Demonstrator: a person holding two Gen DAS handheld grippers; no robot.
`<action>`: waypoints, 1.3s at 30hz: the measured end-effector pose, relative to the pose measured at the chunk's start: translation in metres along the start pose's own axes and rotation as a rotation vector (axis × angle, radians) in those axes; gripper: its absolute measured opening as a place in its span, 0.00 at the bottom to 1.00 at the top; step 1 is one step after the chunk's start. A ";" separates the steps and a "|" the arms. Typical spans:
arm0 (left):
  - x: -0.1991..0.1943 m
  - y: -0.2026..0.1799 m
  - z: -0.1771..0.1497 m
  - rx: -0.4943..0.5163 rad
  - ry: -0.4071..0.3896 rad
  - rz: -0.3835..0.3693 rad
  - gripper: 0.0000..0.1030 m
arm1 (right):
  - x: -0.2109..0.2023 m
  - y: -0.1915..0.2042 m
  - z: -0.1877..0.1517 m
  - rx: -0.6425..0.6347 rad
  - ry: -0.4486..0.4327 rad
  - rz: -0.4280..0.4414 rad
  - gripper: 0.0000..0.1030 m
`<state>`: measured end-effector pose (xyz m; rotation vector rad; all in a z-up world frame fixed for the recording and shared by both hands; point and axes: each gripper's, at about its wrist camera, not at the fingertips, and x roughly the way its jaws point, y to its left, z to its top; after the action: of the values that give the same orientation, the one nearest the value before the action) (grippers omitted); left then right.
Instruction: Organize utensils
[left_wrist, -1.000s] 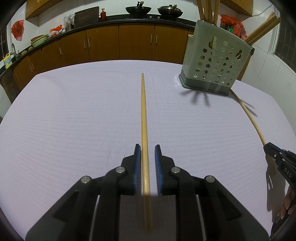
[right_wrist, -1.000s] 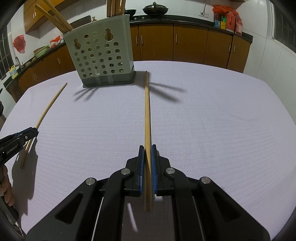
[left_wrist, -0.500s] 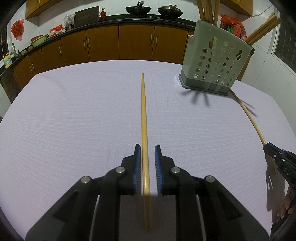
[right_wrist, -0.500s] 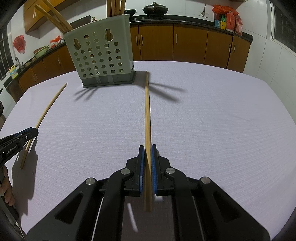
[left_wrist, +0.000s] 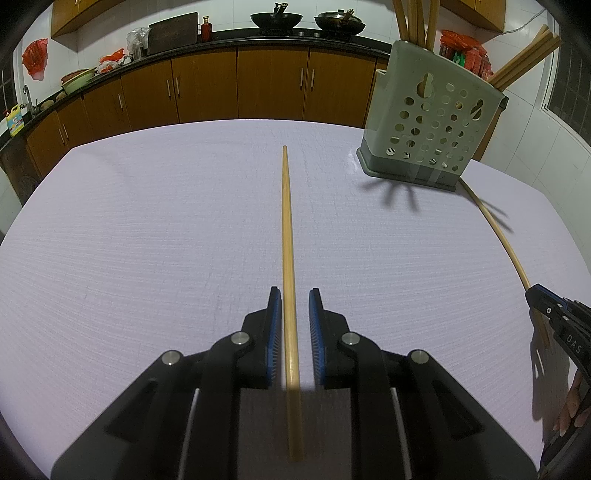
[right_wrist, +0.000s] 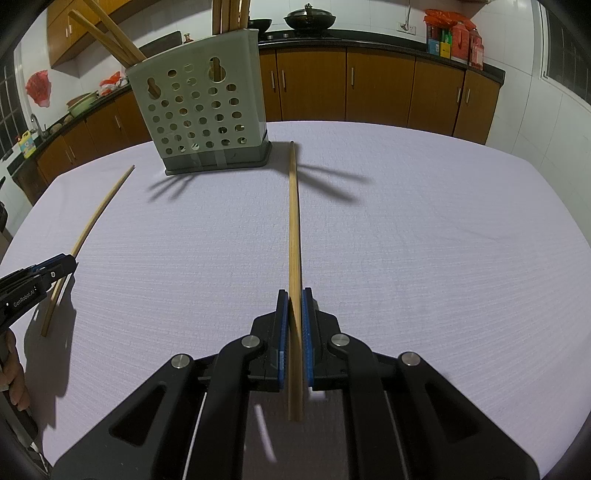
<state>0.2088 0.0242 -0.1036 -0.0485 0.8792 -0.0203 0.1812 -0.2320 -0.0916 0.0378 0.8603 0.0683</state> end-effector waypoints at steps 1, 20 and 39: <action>0.000 0.000 0.000 0.000 0.000 0.000 0.17 | 0.000 0.000 0.000 0.000 0.000 0.000 0.08; 0.000 0.000 0.000 0.000 0.000 -0.001 0.17 | 0.000 0.000 0.000 0.002 0.000 0.002 0.08; -0.017 0.002 -0.007 0.052 -0.007 0.003 0.08 | -0.011 -0.006 0.002 0.037 -0.048 0.024 0.07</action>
<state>0.1928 0.0265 -0.0947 0.0016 0.8714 -0.0400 0.1755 -0.2386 -0.0826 0.0842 0.8137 0.0731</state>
